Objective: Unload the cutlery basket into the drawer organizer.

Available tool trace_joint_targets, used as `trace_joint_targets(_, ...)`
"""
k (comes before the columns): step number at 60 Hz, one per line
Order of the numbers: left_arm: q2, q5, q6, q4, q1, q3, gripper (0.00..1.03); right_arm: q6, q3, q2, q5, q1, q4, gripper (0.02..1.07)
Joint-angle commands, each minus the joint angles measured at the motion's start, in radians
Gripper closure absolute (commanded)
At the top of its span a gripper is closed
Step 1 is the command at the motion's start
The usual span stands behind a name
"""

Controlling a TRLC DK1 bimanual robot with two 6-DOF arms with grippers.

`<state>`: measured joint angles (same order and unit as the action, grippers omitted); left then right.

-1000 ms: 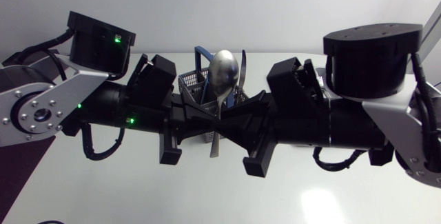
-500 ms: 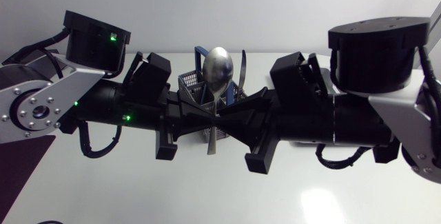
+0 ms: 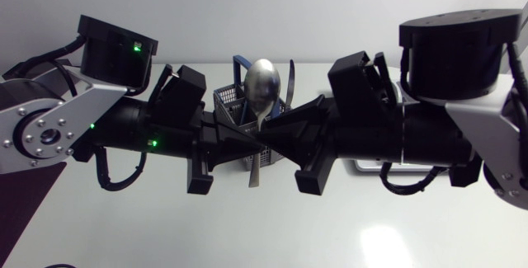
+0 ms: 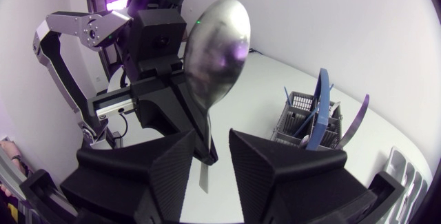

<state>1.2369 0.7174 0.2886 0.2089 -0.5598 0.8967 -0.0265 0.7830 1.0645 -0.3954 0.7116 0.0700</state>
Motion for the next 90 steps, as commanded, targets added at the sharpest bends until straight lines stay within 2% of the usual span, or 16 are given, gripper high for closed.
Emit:
trace_joint_targets(1,-0.007,0.004,0.009,-0.011,-0.012,-0.015,1.00,0.023,0.028,0.031,-0.002,-0.003,-0.019,0.67)
trace_joint_targets(18,-0.005,0.004,0.009,-0.011,-0.015,-0.015,1.00,0.023,0.047,0.069,0.001,-0.004,-0.039,0.68)
trace_joint_targets(21,-0.005,0.004,0.009,-0.011,-0.015,-0.015,1.00,0.023,0.052,0.077,0.001,-0.004,-0.039,0.73)
trace_joint_targets(22,-0.005,0.004,0.009,-0.011,-0.015,-0.016,1.00,0.023,0.052,0.081,0.004,-0.004,-0.045,0.79)
trace_joint_targets(28,-0.005,0.004,0.007,-0.011,-0.017,-0.018,1.00,0.023,0.053,0.092,0.006,-0.004,-0.050,0.89)
trace_joint_targets(39,-0.008,0.004,0.007,-0.011,-0.017,-0.019,1.00,0.022,0.048,0.100,0.013,-0.004,-0.053,0.99)
trace_joint_targets(49,-0.011,0.002,0.003,-0.008,-0.017,-0.012,0.99,0.020,0.038,0.069,0.007,-0.004,-0.053,1.00)
trace_joint_targets(62,-0.020,0.002,-0.017,-0.005,-0.006,-0.005,0.78,0.020,0.019,0.032,0.007,0.003,-0.042,1.01)
trace_joint_targets(68,-0.027,0.002,-0.026,0.000,-0.005,-0.002,0.56,0.020,0.012,0.011,0.007,0.002,-0.035,1.01)
trace_joint_targets(72,-0.037,-0.006,-0.026,0.020,0.005,-0.002,0.29,0.020,0.009,-0.014,0.007,-0.004,-0.018,1.01)
trace_joint_targets(74,-0.047,-0.006,-0.023,0.030,0.021,-0.001,0.20,0.020,0.005,-0.028,0.006,-0.008,-0.007,1.01)
trace_joint_targets(77,-0.060,-0.012,-0.014,0.049,0.047,-0.001,0.16,0.020,-0.001,-0.047,0.006,-0.017,0.007,1.01)
trace_joint_targets(83,-0.086,-0.013,-0.002,0.073,0.098,-0.004,0.16,0.016,-0.004,-0.090,0.006,-0.057,0.044,1.01)
trace_joint_targets(90,-0.119,-0.035,0.037,0.110,0.166,-0.012,0.11,0.002,0.010,-0.143,-0.002,-0.175,0.105,1.01)
